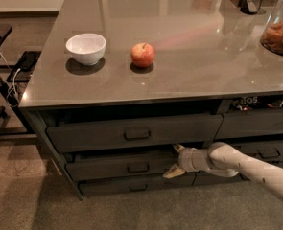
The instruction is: Open middle drawer
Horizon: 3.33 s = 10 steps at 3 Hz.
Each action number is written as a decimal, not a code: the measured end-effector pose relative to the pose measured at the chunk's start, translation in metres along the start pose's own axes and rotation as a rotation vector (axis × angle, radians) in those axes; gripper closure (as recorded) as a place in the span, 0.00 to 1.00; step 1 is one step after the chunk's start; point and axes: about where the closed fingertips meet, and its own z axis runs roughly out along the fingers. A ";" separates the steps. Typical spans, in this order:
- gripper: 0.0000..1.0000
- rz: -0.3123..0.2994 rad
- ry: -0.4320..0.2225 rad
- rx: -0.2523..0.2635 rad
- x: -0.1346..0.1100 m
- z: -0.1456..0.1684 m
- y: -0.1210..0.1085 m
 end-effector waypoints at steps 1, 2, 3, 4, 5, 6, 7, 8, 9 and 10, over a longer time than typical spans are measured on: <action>0.40 0.000 0.000 0.000 0.000 0.000 0.000; 0.64 0.000 0.000 0.000 0.000 0.000 0.000; 0.87 0.000 0.000 0.000 0.000 0.000 0.000; 1.00 0.000 0.000 0.000 -0.005 -0.005 -0.002; 1.00 0.000 0.000 0.000 -0.008 -0.007 -0.003; 1.00 0.027 -0.001 -0.002 -0.005 -0.012 0.008; 1.00 0.029 -0.002 -0.001 -0.008 -0.015 0.009; 0.81 0.029 -0.002 -0.001 -0.008 -0.015 0.009; 0.58 0.029 -0.002 -0.001 -0.008 -0.015 0.009; 0.35 0.029 -0.002 -0.001 -0.008 -0.015 0.009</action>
Offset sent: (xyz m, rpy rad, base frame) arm 0.0000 0.0000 0.0000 0.0000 0.0000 0.0000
